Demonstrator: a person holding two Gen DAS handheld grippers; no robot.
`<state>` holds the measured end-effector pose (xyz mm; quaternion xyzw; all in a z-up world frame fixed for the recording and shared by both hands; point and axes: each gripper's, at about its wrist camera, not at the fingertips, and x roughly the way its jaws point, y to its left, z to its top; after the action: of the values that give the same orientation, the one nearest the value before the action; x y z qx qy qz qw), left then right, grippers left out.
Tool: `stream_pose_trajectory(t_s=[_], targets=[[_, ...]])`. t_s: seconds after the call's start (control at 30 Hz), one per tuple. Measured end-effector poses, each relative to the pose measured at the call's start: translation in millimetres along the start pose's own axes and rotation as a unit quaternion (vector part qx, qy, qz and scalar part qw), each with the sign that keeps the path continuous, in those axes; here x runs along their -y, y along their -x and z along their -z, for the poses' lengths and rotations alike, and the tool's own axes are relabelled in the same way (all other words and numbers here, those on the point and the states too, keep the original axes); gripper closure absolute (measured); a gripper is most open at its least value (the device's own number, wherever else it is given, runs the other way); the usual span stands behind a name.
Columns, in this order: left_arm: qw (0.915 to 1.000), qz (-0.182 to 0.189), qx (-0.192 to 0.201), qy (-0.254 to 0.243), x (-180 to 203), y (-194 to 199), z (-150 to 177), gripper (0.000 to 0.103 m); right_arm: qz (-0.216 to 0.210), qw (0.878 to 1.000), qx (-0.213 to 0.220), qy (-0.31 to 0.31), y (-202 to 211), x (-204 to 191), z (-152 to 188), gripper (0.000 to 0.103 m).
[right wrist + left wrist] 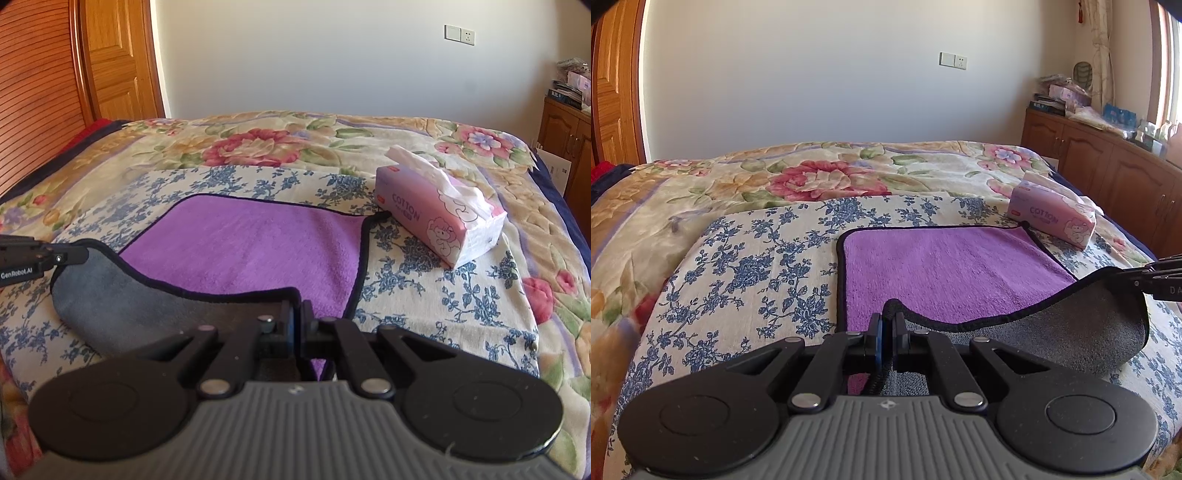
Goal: Fold towel
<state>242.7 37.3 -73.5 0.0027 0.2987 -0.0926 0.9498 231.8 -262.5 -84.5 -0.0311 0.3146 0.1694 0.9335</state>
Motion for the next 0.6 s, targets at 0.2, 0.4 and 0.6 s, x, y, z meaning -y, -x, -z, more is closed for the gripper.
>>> stream_pose_trajectory(t_s=[0.2, 0.4, 0.6], targets=[[1.0, 0.002, 0.003, 0.001, -2, -6, -5, 0.097, 0.0, 1.0, 0.005, 0.002, -5, 3, -3, 0.099], [1.0, -0.001, 0.003, -0.003, -1, -11, -8, 0.097, -0.002, 1.0, 0.009, 0.003, -9, 5, -6, 0.099], [1.0, 0.0, 0.0, -0.006, -1, -17, -12, 0.097, -0.001, 1.0, 0.01, 0.009, -15, 8, -8, 0.099]])
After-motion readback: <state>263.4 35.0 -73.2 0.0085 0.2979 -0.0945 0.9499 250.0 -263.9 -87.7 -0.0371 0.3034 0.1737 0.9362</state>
